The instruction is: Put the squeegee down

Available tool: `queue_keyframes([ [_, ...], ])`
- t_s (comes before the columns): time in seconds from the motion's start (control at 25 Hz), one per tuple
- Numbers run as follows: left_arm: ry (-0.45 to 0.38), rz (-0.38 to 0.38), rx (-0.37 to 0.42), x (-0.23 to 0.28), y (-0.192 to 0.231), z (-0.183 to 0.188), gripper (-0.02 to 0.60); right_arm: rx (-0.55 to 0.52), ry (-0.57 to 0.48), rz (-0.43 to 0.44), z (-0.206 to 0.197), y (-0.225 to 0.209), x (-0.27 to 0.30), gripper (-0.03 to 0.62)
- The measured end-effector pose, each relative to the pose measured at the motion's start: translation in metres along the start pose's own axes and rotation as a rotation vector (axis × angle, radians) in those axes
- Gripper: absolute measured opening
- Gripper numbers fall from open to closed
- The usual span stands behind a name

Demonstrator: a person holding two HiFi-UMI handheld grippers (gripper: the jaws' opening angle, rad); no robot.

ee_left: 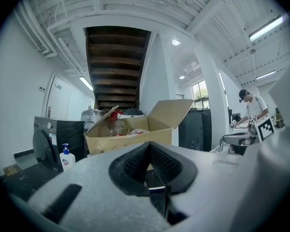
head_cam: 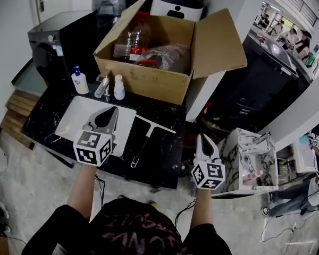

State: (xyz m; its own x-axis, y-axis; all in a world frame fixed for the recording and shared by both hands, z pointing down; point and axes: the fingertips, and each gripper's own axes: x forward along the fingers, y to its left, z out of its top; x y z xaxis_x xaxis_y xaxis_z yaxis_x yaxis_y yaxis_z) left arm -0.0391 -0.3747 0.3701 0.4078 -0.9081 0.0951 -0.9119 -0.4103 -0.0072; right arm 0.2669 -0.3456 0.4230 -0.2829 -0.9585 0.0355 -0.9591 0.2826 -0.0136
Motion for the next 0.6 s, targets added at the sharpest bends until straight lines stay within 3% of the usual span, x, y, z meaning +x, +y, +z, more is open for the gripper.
queue_keyframes([
  [0.6, -0.017, -0.018, 0.017, 0.0, 0.001, 0.014, 0.006, -0.006, -0.017, -0.024, 0.015, -0.003, -0.005, -0.002],
])
